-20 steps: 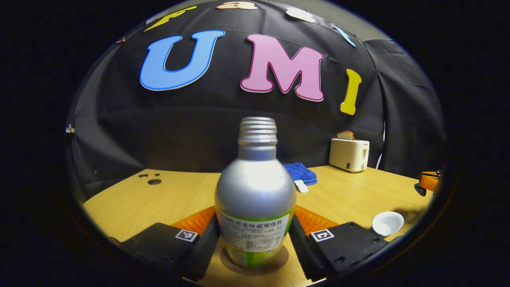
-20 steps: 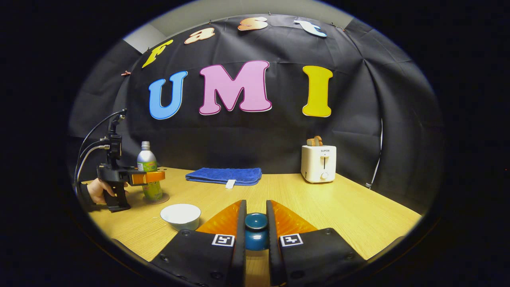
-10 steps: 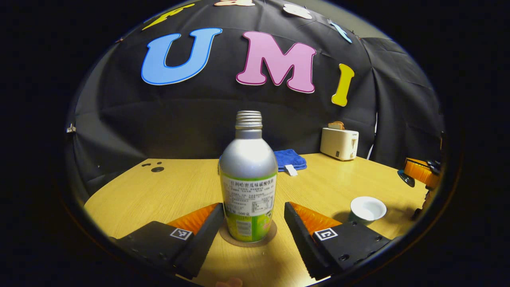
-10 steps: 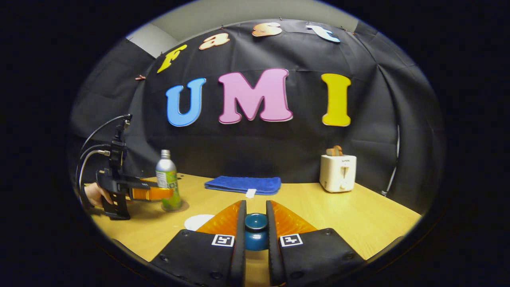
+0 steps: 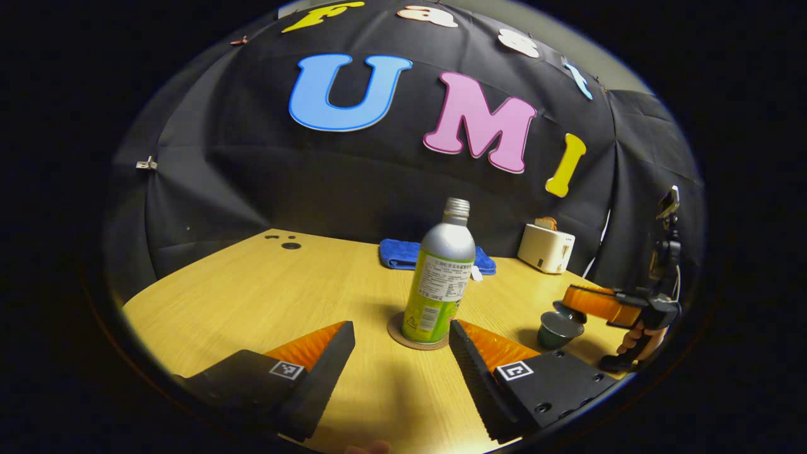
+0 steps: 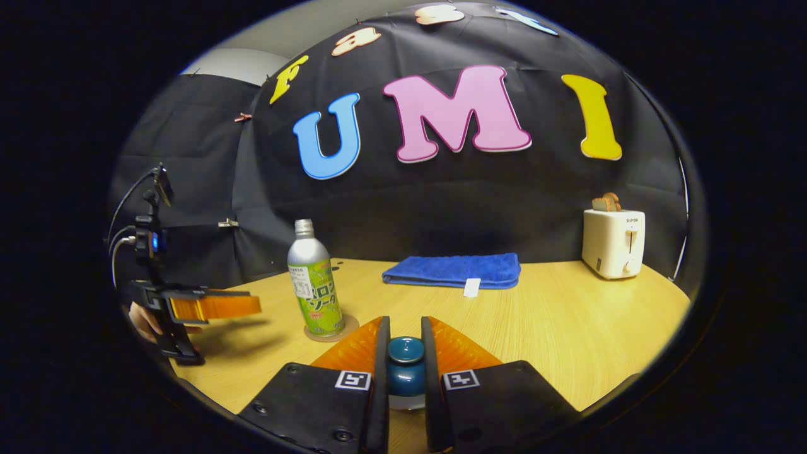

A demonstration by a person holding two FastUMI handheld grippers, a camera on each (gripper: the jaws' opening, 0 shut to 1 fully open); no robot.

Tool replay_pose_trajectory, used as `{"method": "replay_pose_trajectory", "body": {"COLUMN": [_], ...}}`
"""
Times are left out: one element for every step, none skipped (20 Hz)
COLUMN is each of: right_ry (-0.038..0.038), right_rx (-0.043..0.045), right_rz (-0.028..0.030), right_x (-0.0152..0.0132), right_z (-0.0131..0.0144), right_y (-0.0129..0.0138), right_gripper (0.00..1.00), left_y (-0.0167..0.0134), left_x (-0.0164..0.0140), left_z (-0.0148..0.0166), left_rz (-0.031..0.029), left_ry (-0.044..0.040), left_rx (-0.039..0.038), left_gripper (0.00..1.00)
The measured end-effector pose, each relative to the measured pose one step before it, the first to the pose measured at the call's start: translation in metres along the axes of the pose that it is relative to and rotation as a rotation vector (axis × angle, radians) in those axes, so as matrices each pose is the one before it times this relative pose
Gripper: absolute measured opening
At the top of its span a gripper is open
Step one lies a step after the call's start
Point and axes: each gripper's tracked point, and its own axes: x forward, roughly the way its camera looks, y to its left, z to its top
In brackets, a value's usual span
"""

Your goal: Open the teacup lid with one hand, grasp the water bottle and pour water into the teacup with the other hand; after pouring, place the water bottle on the coaster and then close the teacup lid.

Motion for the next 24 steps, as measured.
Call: {"method": "replay_pose_trajectory", "body": {"right_ry": [0.00798,-0.00268,0.00457,0.01479,0.01921,0.01144,0.01408,0.00667,0.00701,0.00455,0.01218,0.01244,0.00237,-0.00080,0.00327,-0.00115,-0.00401,-0.02121,-0.03920,-0.03711,-0.02820,-0.02412,-0.02604,-0.02378], "right_rx": [-0.00912,-0.02079,-0.01682,-0.01769,-0.01797,-0.00985,-0.00355,-0.00036,0.00081,0.00242,0.00635,0.01074,0.01184,0.00465,-0.00516,-0.00508,-0.00140,-0.00009,-0.00014,-0.00728,-0.00725,-0.00857,-0.00468,0.00037], "right_rz": [0.00136,-0.00853,-0.00585,-0.00373,-0.00648,-0.00285,-0.00350,-0.00440,-0.00550,-0.00676,-0.00946,-0.01089,-0.00041,0.00032,-0.01119,-0.00759,-0.00473,-0.00892,-0.01616,-0.02408,-0.01265,-0.01050,-0.01272,-0.01399], "right_x": [-0.00282,0.00393,0.00168,-0.00003,0.00202,0.00170,0.00084,-0.00067,-0.00085,-0.00066,-0.00033,-0.00079,0.00121,-0.00195,0.00080,-0.00190,-0.00333,-0.00525,-0.00509,-0.00290,-0.00964,-0.00718,-0.00765,-0.00613], "right_z": [0.00113,-0.00086,0.00023,-0.00319,-0.00488,-0.00172,-0.00218,-0.00008,-0.00122,-0.00055,-0.00230,-0.00247,-0.00011,0.00059,0.00006,-0.00033,0.00013,0.00312,0.00639,0.00210,0.00581,0.00324,0.00344,0.00315], "right_y": [0.00138,-0.00009,-0.00142,0.00061,0.00149,0.00142,0.00088,0.00070,-0.00029,-0.00122,-0.00223,-0.00324,-0.00136,0.00030,-0.00096,-0.00118,-0.00118,-0.00096,-0.00174,-0.00335,-0.00169,-0.00113,-0.00178,-0.00257], "right_gripper": [0.27,0.27,0.27,0.27,0.27,0.28,0.28,0.28,0.28,0.29,0.24,0.31,0.36,0.33,0.34,0.40,0.47,0.63,0.79,0.95,1.00,1.00,1.00,1.00], "left_y": [0.00387,0.00302,0.00006,-0.00230,-0.00435,-0.00425,-0.00286,-0.00222,-0.00203,-0.00244,-0.00079,0.00122,0.00027,0.00061,0.00022,0.00006,-0.00157,-0.00322,-0.00463,-0.00371,-0.00372,-0.00453,-0.00366,-0.00426], "left_x": [-0.00684,-0.00384,-0.00336,-0.00153,-0.00262,-0.00139,-0.00169,-0.00048,-0.00251,0.00126,-0.00153,0.00021,-0.00186,-0.00049,-0.00042,0.00078,0.00033,0.00267,0.00119,0.00274,0.00095,0.00226,0.00055,-0.00010], "left_z": [0.00359,0.00363,0.00154,0.00088,0.00106,0.00098,0.00082,-0.00126,-0.00129,-0.00298,-0.00277,-0.00262,-0.00238,-0.00155,-0.00097,-0.00067,-0.00198,-0.00539,-0.00486,-0.00077,0.00285,0.00262,0.00347,0.00353], "left_rz": [0.00522,0.00329,0.00051,-0.00780,-0.01379,-0.01310,-0.00819,-0.00564,-0.00593,-0.00575,-0.00244,0.00292,0.00295,0.00517,0.00460,0.00710,0.00436,0.00601,0.00334,0.00810,0.01048,0.00875,0.00989,0.00410], "left_ry": [-0.01045,-0.00986,-0.00464,0.00070,0.00081,-0.00123,-0.00022,-0.00020,0.00244,0.00400,0.00468,0.00400,0.00226,-0.00044,-0.00362,-0.00685,-0.00350,0.00154,0.00251,-0.01091,-0.02180,-0.02296,-0.02342,-0.02227], "left_rx": [0.01152,0.01695,0.01745,0.00967,-0.00215,-0.00915,-0.01303,-0.01492,-0.01682,-0.01094,-0.00814,-0.00542,-0.00533,-0.00698,-0.00392,-0.00323,-0.00047,0.00584,0.01579,0.02684,0.03158,0.03448,0.03696,0.03688], "left_gripper": [0.95,0.95,0.95,0.95,0.95,0.95,0.95,0.95,0.95,0.95,0.95,0.95,0.95,0.95,0.95,0.95,0.95,0.95,0.95,0.95,0.95,0.95,0.95,0.95]}}
